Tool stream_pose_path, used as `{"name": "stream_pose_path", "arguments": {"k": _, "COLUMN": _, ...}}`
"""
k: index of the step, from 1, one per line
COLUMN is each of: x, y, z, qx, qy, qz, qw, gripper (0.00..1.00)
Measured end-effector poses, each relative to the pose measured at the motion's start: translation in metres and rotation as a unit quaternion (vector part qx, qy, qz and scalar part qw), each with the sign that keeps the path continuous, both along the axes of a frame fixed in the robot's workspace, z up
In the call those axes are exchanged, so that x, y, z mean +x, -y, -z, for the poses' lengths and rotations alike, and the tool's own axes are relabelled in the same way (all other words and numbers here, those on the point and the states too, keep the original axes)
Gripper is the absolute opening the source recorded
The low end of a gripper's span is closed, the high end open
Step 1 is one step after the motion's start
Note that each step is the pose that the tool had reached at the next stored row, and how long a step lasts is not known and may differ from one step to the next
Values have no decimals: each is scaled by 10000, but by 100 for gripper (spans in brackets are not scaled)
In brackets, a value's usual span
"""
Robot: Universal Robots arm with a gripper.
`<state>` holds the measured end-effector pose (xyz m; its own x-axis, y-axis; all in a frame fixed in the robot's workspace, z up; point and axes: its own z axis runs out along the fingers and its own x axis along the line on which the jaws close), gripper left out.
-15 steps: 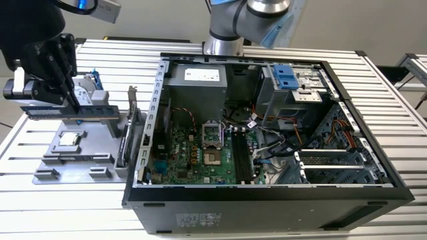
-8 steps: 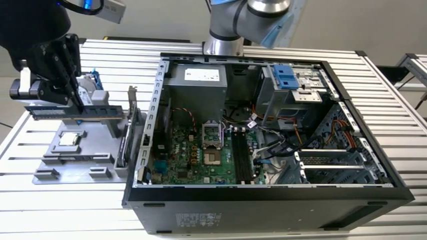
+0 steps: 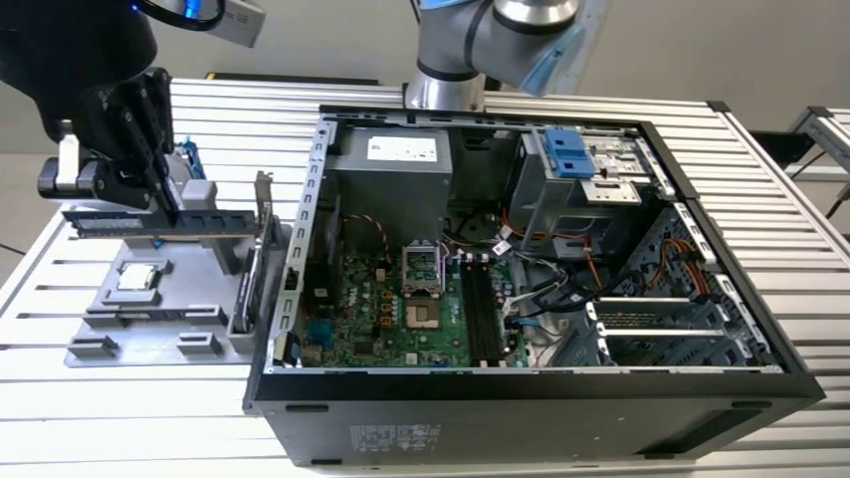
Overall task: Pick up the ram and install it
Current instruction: 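Pick up the ram and move it above insertion slot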
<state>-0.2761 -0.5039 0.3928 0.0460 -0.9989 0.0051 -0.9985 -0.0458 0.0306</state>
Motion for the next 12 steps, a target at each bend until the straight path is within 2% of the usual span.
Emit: {"name": "stream_pose_path", "arguments": {"k": 12, "x": 126, "y": 0, "z": 0, "qx": 0, "qy": 0, "qz": 0, "qw": 10000, "gripper": 0}}
